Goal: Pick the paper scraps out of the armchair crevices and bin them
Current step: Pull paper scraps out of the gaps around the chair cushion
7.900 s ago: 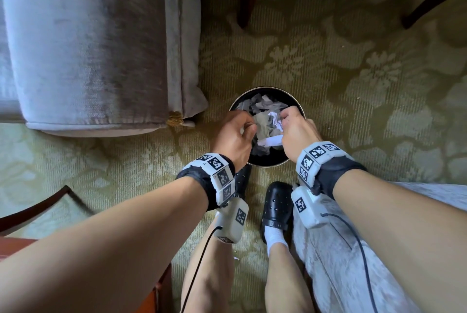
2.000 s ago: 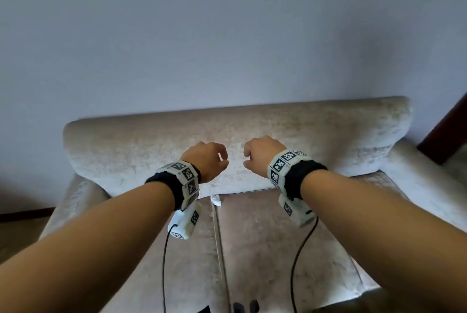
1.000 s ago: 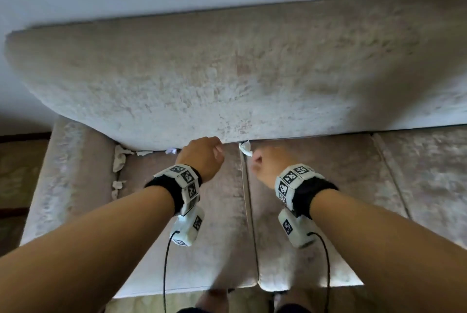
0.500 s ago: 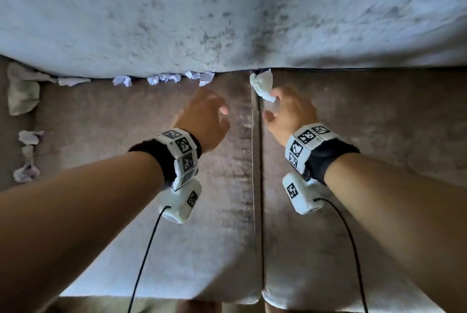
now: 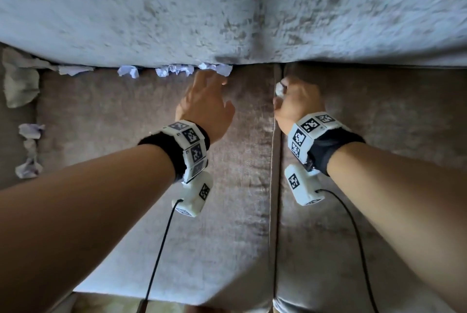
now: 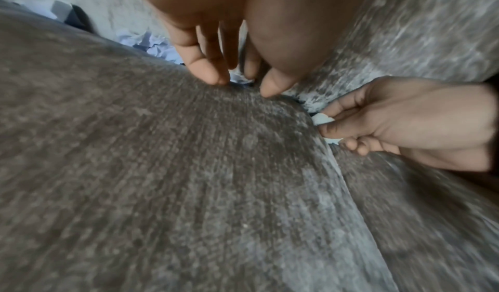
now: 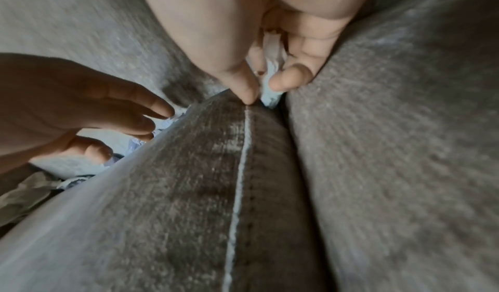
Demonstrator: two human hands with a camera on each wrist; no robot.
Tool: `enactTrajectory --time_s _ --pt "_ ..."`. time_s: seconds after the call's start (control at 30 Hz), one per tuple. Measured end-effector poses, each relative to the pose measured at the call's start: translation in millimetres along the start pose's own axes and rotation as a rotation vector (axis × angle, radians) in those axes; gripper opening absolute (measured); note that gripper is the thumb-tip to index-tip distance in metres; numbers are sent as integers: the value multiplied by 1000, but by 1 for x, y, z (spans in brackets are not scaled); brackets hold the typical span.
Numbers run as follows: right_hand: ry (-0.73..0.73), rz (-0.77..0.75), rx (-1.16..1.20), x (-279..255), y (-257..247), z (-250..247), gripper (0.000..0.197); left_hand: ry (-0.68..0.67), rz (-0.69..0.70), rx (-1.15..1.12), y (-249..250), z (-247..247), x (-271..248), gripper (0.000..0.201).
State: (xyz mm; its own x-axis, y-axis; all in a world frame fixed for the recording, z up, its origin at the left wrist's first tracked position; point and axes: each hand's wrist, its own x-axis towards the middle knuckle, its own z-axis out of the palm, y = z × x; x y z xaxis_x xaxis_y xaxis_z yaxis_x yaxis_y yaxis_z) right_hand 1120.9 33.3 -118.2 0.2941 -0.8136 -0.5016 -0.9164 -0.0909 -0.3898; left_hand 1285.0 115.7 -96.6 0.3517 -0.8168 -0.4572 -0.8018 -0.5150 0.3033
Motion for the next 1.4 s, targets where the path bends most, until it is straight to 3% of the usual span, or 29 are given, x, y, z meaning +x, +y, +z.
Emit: enactTrajectory --time_s 0.07,0.13,0.33,0.5,0.8,0.97,1.1,1.17,1.23,1.4 --pt "2 18 45 -2 5 -1 2 34 -8 -7 2 3 6 59" --pt "20 38 78 -5 9 -5 10 68 -11 -10 4 6 11 64" --pt "52 52 108 -13 24 -13 20 122 -91 2 16 10 25 41" --pt "56 47 129 -16 30 -18 20 38 -103 86 14 7 30 34" --pt "38 -9 81 -32 15 -24 27 92 -82 78 10 11 10 29" --pt "-24 -43 91 -41 -6 -21 39 130 -30 23 -2 8 -30 26" --pt "-45 -109 70 -54 -39 -11 47 77 -150 -113 -23 -7 -61 24" --pt "-57 -137 54 -58 -59 0 37 54 -212 -137 -41 -11 -72 19" --pt "-58 -142 83 -58 -78 16 8 61 -227 -176 -63 -11 -79 22" --pt "-56 -252 60 -53 -132 51 35 62 -268 -347 -116 -14 -82 7"
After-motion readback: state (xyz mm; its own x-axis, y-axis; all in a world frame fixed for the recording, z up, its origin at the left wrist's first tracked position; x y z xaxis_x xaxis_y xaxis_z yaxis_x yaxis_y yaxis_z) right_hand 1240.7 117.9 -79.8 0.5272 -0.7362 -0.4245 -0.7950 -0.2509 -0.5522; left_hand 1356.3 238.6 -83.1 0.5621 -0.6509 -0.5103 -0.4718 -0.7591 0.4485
